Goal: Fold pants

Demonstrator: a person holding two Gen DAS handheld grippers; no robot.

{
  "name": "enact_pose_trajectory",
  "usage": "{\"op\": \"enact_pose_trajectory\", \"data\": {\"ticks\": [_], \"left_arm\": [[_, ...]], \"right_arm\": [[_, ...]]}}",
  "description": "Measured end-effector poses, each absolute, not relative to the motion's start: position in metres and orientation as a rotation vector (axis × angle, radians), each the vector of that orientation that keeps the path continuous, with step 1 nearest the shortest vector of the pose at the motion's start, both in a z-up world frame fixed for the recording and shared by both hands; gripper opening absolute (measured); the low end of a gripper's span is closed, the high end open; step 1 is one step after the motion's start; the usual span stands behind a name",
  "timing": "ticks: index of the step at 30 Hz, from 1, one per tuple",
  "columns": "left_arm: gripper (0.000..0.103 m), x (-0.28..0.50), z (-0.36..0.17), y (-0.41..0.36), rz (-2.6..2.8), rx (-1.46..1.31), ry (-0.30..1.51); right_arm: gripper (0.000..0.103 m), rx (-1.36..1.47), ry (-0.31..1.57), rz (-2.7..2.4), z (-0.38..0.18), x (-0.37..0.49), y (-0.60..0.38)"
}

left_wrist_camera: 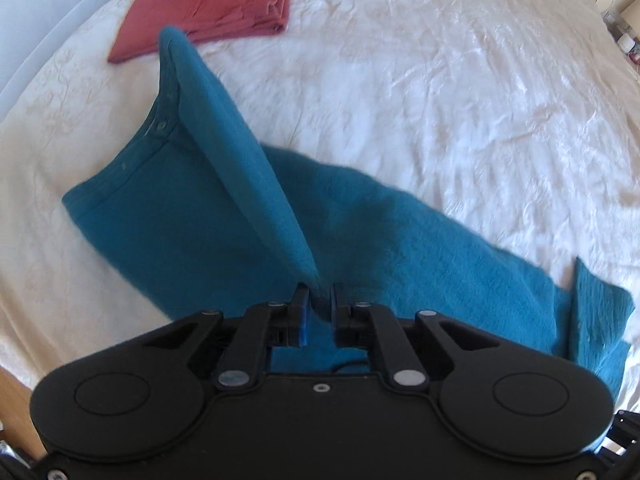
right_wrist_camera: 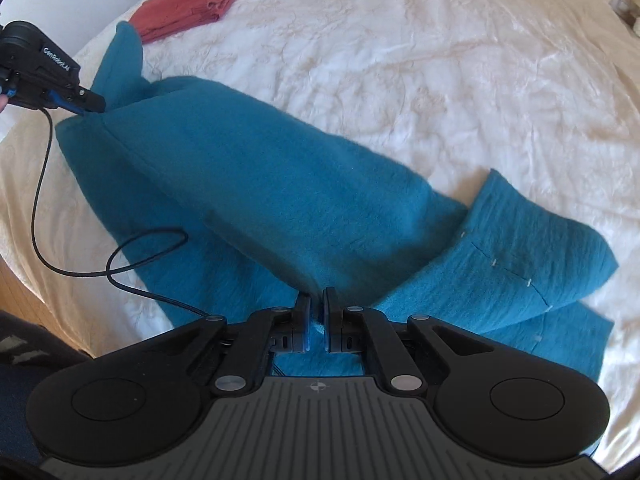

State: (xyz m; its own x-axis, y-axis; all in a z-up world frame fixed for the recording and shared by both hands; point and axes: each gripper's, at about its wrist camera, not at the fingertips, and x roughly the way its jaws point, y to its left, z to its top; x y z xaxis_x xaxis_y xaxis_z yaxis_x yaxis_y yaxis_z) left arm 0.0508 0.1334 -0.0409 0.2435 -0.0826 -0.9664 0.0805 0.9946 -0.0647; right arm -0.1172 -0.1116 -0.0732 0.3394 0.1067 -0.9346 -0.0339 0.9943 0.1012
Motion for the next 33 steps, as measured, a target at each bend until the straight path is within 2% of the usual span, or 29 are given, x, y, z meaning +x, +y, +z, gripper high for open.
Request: {"op": "enact_pose_trajectory", "data": {"ticks": [7,12,17,19,20,21,26,30,33], "left_arm": [[0.013,0.013,-0.103,0.153,-0.103,0.091,1.454],[0.016,0.008,-0.113,0.148,-0.168,0.128,1.463],[0.020,0.005,-0.092,0.136,-0.273,0.204,1.341],[0.026,0.007,-0.089,0.126,-0.310,0.229,1.305],[0.033,0.006,-0.089,0.121,-0.324,0.237,1.297],[0.036,0.008,-0.090,0.115,-0.336,0.241,1.294],[0.038,0.008,-0.109,0.093,-0.401,0.299,1.325],[0.040,0.004,-0.138,0.089,-0.425,0.371,1.418],[0.041,0.000,-0.157,0.091,-0.427,0.413,1.468]], "right_arm": [[0.011,0.105,1.355,0.034,-0.121,-0.136,-0.088],[0.019,0.232,1.369,0.010,-0.111,-0.143,-0.095],[0.021,0.407,1.256,-0.113,-0.080,-0.153,-0.118],[0.021,0.408,1.210,-0.209,-0.074,-0.145,-0.128],[0.021,0.393,1.184,-0.274,-0.073,-0.138,-0.133],[0.021,0.382,1.162,-0.329,-0.073,-0.132,-0.140],[0.022,0.368,1.086,-0.546,-0.091,-0.091,-0.170],[0.031,0.334,1.071,-0.645,-0.107,-0.059,-0.183],[0.031,0.310,1.091,-0.681,-0.122,-0.038,-0.188]]}}
